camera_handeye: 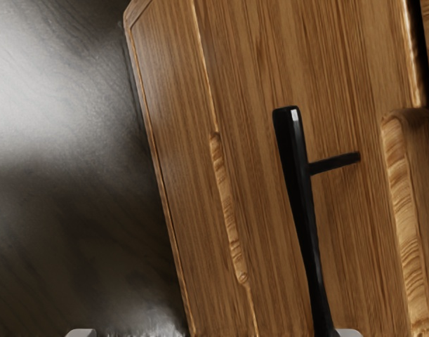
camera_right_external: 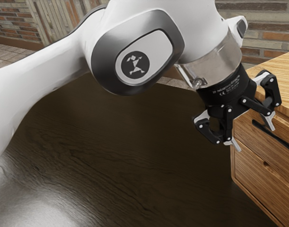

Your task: Pull the drawer handle with one arm to open the drawer

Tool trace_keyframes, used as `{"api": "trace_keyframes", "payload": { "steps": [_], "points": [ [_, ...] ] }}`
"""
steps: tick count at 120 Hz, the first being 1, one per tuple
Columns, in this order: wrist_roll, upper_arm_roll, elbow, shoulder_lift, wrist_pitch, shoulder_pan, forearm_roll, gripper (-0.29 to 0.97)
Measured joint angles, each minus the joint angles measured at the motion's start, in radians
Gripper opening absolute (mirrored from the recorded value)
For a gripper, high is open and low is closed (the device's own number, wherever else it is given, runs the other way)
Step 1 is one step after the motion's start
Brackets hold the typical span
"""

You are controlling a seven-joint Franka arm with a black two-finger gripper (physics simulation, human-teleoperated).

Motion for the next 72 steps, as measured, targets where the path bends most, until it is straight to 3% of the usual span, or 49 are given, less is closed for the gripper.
{"api": "trace_keyframes", "payload": {
  "steps": [72],
  "points": [
    [-0.005,0.008,0.073,0.092,-0.002,-0.032,0.04,0.38]
  ]
}}
